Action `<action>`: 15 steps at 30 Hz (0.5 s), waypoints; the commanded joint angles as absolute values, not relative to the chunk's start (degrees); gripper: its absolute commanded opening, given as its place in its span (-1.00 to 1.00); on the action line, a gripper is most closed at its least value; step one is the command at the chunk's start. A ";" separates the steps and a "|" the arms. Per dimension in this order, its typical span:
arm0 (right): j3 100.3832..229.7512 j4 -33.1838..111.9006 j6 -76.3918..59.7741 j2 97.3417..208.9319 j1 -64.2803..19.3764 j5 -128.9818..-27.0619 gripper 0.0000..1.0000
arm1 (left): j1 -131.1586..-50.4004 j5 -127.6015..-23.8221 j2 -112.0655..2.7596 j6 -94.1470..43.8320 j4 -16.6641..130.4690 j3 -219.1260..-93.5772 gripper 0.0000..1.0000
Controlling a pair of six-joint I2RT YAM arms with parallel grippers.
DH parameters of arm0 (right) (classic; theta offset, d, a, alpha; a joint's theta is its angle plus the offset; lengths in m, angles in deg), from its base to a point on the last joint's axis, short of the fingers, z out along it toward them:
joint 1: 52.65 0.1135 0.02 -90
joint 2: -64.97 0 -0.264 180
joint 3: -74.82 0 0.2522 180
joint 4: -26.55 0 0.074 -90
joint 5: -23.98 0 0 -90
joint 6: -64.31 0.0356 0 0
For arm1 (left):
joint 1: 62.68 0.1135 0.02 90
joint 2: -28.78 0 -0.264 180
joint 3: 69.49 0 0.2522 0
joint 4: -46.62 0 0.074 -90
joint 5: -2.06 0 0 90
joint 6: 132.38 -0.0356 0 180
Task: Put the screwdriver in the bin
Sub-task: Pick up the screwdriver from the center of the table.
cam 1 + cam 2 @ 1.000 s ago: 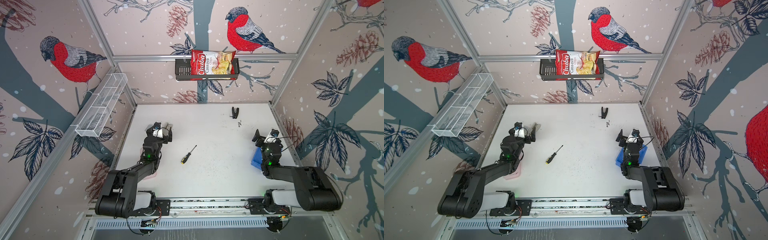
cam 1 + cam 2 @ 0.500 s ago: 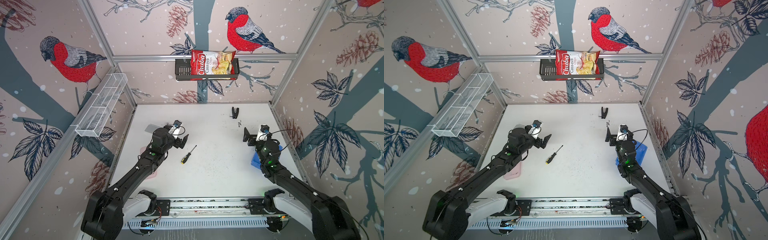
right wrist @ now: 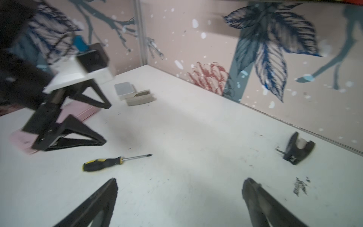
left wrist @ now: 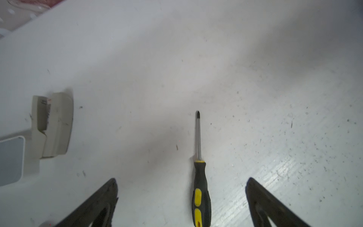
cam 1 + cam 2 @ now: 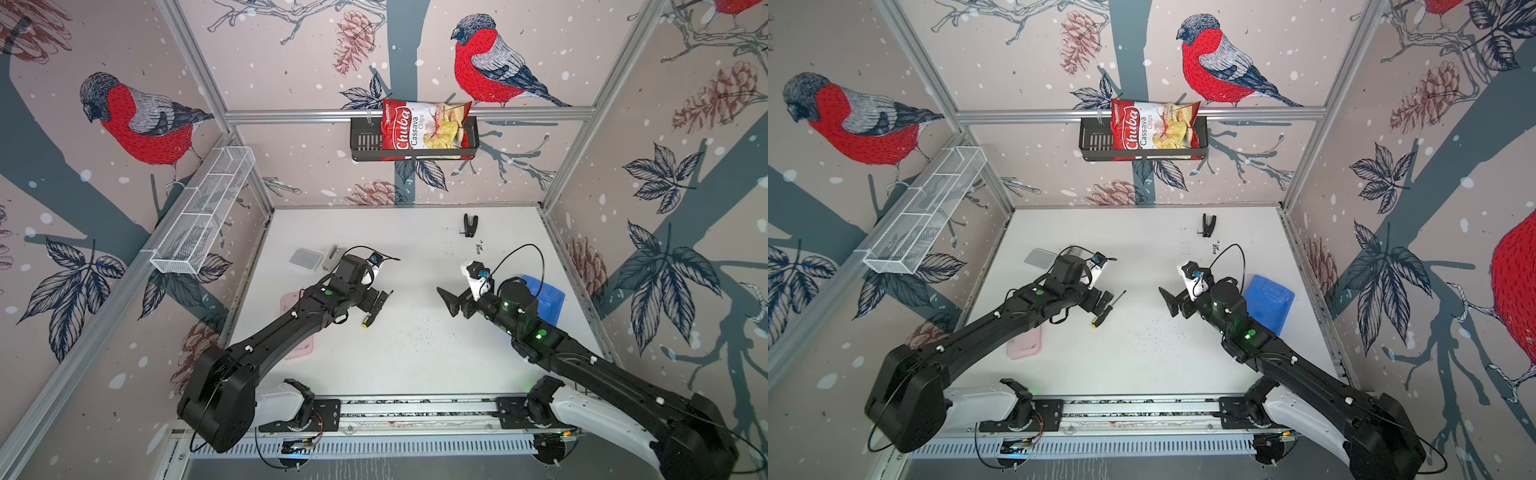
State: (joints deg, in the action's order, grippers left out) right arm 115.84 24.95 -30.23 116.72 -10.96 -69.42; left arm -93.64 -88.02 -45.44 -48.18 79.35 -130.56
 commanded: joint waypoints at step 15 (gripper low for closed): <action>116.97 31.12 -31.36 118.66 -9.94 -80.53 0.99 | -94.44 -87.67 -65.54 -46.22 95.12 -139.41 0.44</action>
